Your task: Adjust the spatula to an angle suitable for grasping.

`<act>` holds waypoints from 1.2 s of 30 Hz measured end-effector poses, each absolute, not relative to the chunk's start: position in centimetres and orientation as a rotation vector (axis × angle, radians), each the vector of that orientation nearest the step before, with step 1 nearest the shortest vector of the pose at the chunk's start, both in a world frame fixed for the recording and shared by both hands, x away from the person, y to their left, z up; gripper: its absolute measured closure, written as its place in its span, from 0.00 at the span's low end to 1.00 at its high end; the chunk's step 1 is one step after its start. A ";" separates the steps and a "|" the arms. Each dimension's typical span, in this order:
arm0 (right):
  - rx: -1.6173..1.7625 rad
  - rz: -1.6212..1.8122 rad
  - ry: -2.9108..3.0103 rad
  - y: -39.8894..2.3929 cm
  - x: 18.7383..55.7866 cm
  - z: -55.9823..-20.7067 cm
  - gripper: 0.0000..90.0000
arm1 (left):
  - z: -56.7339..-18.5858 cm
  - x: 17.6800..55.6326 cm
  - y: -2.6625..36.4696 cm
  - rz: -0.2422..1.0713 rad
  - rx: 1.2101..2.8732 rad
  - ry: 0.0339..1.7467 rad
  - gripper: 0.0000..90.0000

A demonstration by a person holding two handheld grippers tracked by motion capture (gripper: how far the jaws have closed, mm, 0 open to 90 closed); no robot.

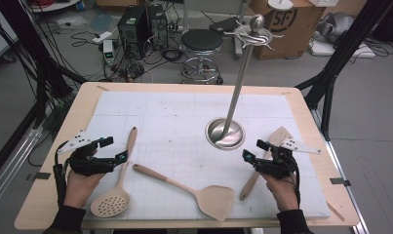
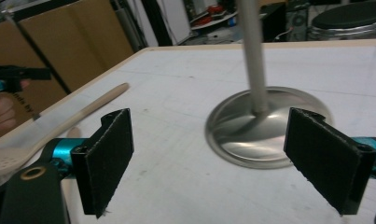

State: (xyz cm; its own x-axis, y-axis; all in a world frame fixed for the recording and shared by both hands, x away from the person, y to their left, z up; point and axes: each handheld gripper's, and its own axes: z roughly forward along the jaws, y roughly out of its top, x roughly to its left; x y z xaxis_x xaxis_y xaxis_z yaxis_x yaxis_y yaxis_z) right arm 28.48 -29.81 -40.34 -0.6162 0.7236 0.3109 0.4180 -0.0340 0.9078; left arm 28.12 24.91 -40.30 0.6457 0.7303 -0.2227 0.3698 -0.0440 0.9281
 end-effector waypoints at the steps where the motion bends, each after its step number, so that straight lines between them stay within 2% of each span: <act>1: 1.200 1.700 1.997 -29.3 28.5 -40.3 0.17 | -40.3 28.1 24.9 0.370 1.655 0.915 0.14; 3: 1.175 1.705 2.025 -28.2 28.6 -40.2 0.17 | -40.2 28.0 25.0 0.370 1.648 0.917 0.14; 6: 1.169 1.704 2.065 -26.7 28.5 -40.1 0.26 | -40.3 27.8 25.3 0.371 1.646 0.923 0.14; 14: 1.124 1.721 2.143 -23.7 28.6 -40.2 0.27 | -40.3 27.6 25.4 0.368 1.638 0.924 0.14; 15: 1.108 1.718 2.166 -23.0 28.7 -39.9 0.41 | -40.3 27.6 25.4 0.370 1.635 0.925 0.14; 16: 1.095 1.713 2.174 -22.7 28.7 -39.8 0.50 | -40.3 27.6 25.4 0.371 1.637 0.926 0.14; 18: 1.088 1.708 2.186 -22.4 28.8 -39.7 0.51 | -40.4 27.6 25.4 0.363 1.633 0.927 0.14; 19: 1.073 1.715 2.217 -21.8 28.8 -39.5 0.58 | -40.6 27.6 25.3 0.359 1.634 0.925 0.14; 24: 1.032 1.709 2.279 -20.6 28.8 -39.1 0.67 | -40.8 27.7 25.2 0.354 1.649 0.924 0.14; 26: 1.024 1.729 2.307 -19.9 29.0 -38.8 0.76 | -40.8 27.7 25.2 0.356 1.644 0.924 0.14; 27: 1.024 1.729 2.307 -19.9 29.0 -38.8 0.76 | -40.8 27.7 25.2 0.358 1.645 0.925 0.14; 28: 1.025 1.750 2.328 -19.3 29.0 -38.7 0.90 | -40.8 27.7 25.2 0.359 1.644 0.927 0.14; 29: 1.025 1.750 2.328 -19.3 29.0 -38.7 0.90 | -40.8 27.7 25.2 0.360 1.643 0.930 0.14; 30: 1.016 1.768 2.352 -18.3 28.9 -38.5 0.99 | -40.8 27.6 25.2 0.362 1.642 0.931 0.14; 36: 0.955 1.769 2.472 -14.0 28.6 -38.6 0.99 | -40.7 27.5 25.2 0.364 1.636 0.924 0.14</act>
State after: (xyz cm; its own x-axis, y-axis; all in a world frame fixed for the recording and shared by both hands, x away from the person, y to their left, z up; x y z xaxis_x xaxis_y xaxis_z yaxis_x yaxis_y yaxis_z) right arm 28.57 -14.04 -38.59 -0.8193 0.4404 0.3672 0.4897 0.2041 0.8477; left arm 27.50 25.24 -40.73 0.6401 0.7307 -0.2373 0.3725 -0.0251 0.9277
